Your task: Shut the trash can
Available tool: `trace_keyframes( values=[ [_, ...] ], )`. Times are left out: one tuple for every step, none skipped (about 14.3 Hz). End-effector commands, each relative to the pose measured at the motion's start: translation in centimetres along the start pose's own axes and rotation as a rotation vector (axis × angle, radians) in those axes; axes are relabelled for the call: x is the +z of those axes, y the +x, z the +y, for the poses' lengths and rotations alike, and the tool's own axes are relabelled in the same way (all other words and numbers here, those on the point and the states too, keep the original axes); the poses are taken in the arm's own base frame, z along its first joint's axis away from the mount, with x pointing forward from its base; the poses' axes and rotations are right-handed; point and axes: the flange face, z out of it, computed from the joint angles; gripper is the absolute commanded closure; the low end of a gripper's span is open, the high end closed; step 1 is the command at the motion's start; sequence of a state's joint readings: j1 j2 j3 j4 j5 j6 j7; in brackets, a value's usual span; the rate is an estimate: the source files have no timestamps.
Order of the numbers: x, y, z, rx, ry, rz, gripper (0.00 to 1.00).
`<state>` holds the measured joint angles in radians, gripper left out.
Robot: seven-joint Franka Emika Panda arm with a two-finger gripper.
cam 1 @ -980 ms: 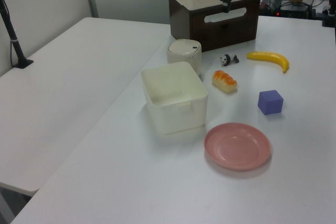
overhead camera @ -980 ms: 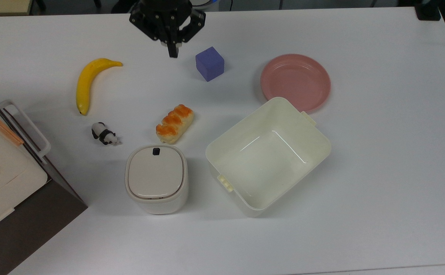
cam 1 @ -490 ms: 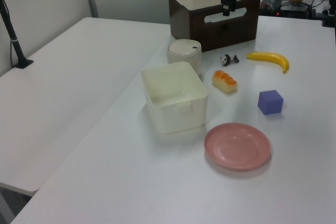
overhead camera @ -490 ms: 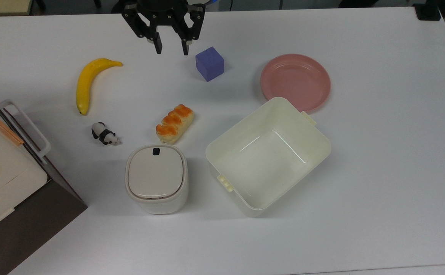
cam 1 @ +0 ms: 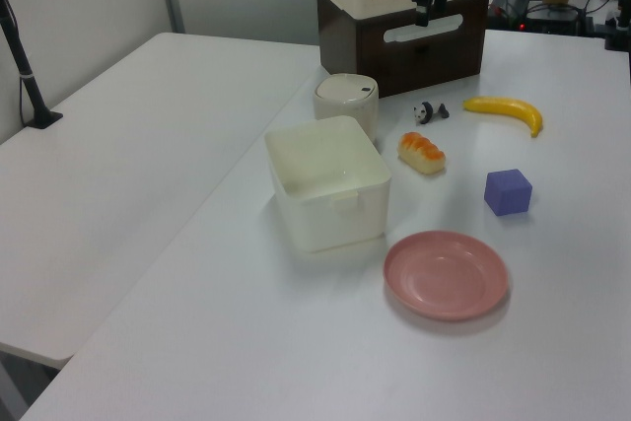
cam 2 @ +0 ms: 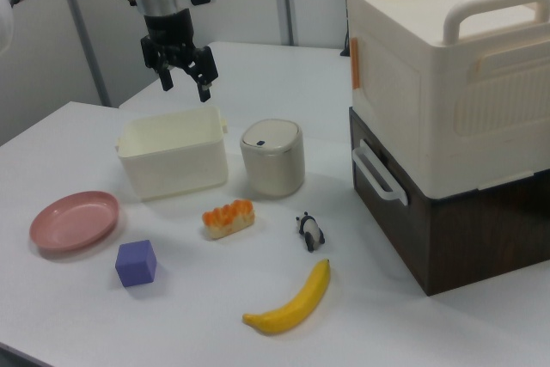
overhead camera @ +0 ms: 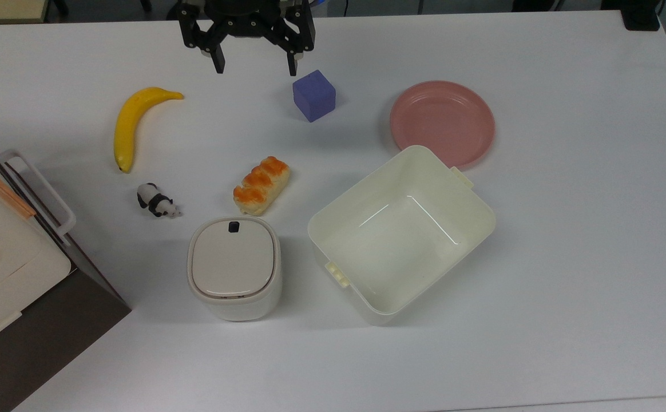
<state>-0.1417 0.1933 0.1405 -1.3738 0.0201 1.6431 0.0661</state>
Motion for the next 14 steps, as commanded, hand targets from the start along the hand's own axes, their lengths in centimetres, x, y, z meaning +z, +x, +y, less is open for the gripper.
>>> trace_keyframes(
  values=[
    [-0.7,-0.7,-0.2,-0.024,0.013,0.013,0.00],
    [-0.7,-0.6,-0.4,-0.017,0.015,0.019,0.00],
    [-1.4,-0.8,-0.4,-0.018,0.018,0.034,0.00],
    [-1.5,-1.0,-0.5,-0.019,0.017,0.036,0.00],
    [-1.6,-1.1,-0.6,-0.019,0.015,0.037,0.00],
    [-1.8,-1.1,-0.6,-0.021,0.015,0.040,0.00],
    [-1.7,-1.1,-0.3,-0.018,0.010,0.039,0.00],
    [-1.6,-1.0,0.0,-0.020,0.007,0.037,0.00],
    [-1.4,-1.0,-0.4,-0.029,0.005,0.036,0.00],
    [-1.4,-1.0,-0.4,-0.028,0.004,0.035,0.00],
    [-1.4,-1.0,-0.4,-0.026,0.004,0.035,0.00],
    [-1.5,-1.0,-0.4,-0.021,0.006,0.036,0.00],
    [-1.3,-1.0,-0.4,-0.017,0.008,0.033,0.00],
    [-1.3,-1.0,-0.5,-0.018,0.008,0.033,0.00]
  ],
)
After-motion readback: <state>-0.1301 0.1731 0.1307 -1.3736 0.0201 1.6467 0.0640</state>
